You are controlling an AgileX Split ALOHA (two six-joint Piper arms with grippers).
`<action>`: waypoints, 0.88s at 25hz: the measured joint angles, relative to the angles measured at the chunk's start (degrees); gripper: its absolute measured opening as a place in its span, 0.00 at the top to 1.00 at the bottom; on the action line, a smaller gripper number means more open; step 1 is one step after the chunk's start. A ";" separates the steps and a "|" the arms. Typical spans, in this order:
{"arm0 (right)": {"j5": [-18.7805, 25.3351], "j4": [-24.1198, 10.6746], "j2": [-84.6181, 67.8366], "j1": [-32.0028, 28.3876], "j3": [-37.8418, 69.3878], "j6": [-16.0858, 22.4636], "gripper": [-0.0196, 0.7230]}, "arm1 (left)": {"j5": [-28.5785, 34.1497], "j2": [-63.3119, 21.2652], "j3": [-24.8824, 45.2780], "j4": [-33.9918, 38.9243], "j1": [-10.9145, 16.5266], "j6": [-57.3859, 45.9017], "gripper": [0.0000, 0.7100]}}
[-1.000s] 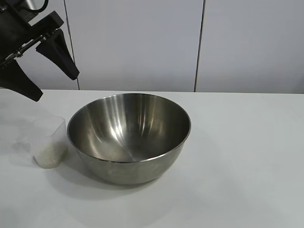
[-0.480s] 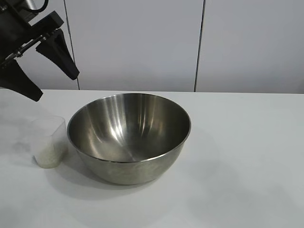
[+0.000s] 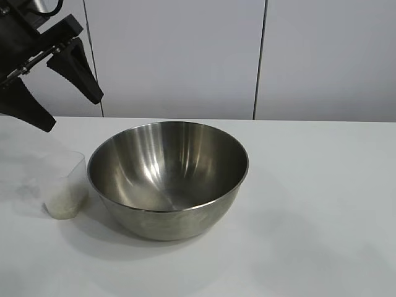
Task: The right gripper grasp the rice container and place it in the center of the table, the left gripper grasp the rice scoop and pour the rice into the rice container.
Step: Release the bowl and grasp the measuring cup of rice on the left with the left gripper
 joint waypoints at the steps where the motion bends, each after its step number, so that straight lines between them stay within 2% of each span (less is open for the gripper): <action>1: 0.00 0.00 0.00 0.00 0.00 0.00 0.37 | 0.00 0.00 0.00 0.00 0.00 0.00 0.16; 7: 0.00 0.00 0.00 0.00 0.00 0.00 0.37 | -0.31 0.00 0.00 0.00 0.00 0.00 0.16; 12: -0.11 0.00 0.00 0.00 0.00 0.00 0.37 | -5.87 0.00 0.00 0.00 0.00 0.14 0.16; 17: -0.11 0.00 0.00 0.00 0.00 0.00 0.37 | -18.01 -1.65 0.59 -0.06 -0.70 8.23 0.21; 22: -0.12 0.00 0.00 0.00 0.00 0.00 0.37 | -31.46 -9.85 7.61 -0.81 -0.94 14.12 0.27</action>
